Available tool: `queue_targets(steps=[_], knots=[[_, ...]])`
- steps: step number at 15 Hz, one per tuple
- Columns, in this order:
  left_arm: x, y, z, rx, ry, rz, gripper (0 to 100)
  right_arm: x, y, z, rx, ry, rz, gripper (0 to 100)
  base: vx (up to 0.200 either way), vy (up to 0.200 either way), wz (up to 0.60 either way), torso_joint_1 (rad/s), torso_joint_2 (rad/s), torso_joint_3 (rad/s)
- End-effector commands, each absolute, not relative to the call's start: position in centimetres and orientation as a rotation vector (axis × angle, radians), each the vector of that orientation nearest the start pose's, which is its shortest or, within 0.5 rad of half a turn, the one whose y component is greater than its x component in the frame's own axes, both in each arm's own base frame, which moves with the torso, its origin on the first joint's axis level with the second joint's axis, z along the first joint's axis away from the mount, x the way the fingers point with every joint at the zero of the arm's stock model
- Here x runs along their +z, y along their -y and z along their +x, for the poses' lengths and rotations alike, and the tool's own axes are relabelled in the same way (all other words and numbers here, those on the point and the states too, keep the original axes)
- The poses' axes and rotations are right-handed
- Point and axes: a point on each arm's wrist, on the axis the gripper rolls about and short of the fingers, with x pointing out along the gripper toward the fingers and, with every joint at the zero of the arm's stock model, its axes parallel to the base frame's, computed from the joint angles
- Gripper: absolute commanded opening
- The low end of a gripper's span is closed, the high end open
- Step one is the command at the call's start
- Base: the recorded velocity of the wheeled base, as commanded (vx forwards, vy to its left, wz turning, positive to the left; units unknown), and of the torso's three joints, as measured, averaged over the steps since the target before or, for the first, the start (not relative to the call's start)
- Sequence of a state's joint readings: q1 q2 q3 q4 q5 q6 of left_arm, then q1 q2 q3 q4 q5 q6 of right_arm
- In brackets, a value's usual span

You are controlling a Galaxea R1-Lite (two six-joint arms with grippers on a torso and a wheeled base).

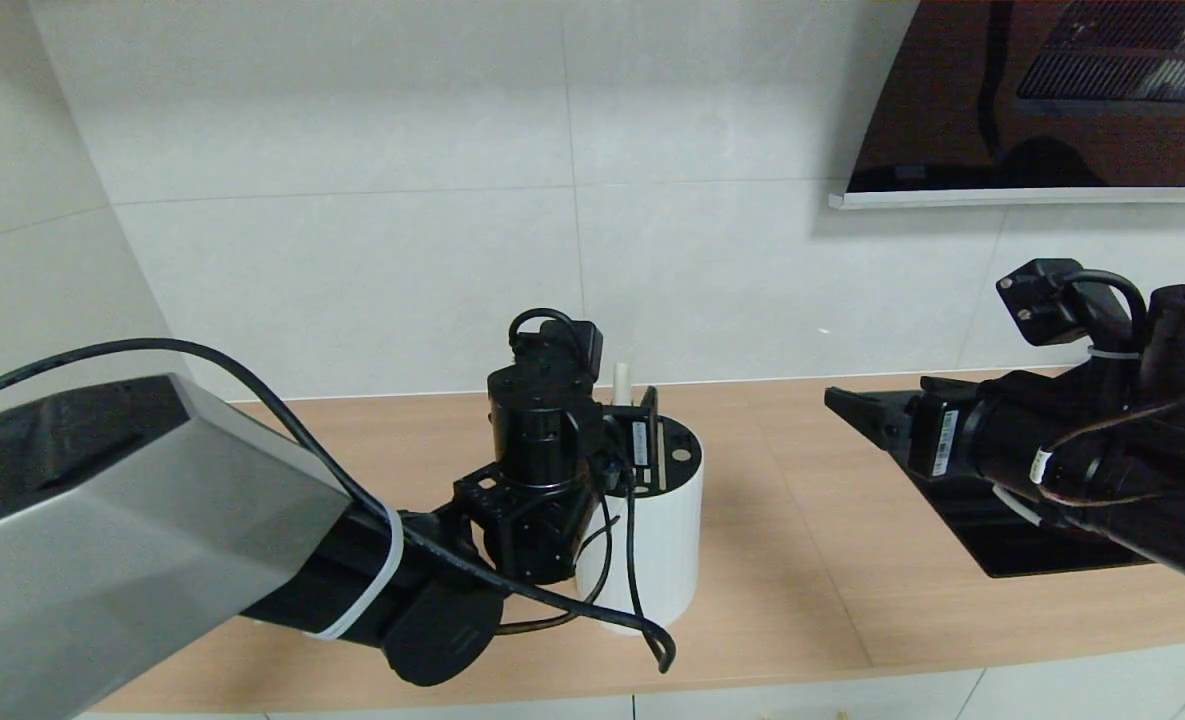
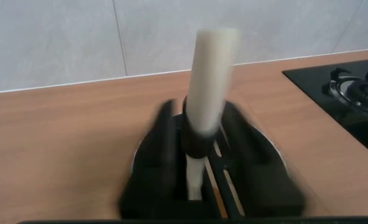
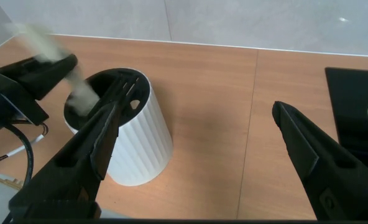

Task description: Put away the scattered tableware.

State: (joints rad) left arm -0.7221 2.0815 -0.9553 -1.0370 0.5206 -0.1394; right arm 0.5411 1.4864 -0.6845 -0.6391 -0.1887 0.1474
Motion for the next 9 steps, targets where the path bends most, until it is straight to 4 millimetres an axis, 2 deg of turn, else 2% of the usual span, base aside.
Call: queue_targets(steps=[1,6,7,9], knots=[[12.9,24.9,29.9,-0.196,-0.083,-0.09,100,20.9,-12.6,21.8,0.34,-0.18,0.087,100,0.0,0.0,0.0,0.0,0.0,0.0],[13.2,24.8,29.8,-0.193,-0.076,-0.096,100,20.9,-12.6,21.8,0.34,-0.18,0.087,100,0.0,0.0,0.0,0.0,0.0,0.0],[14.0,24.6,29.6,-0.19,-0.06,-0.107,100,20.9,-12.6,21.8,0.34,-0.18,0.087,100,0.0,0.0,0.0,0.0,0.0,0.0],[17.2,23.2,28.2,-0.189,0.002,-0.151,100,20.9,-12.6,21.7,0.34,-0.178,0.087,100,0.0,0.0,0.0,0.0,0.0,0.0]])
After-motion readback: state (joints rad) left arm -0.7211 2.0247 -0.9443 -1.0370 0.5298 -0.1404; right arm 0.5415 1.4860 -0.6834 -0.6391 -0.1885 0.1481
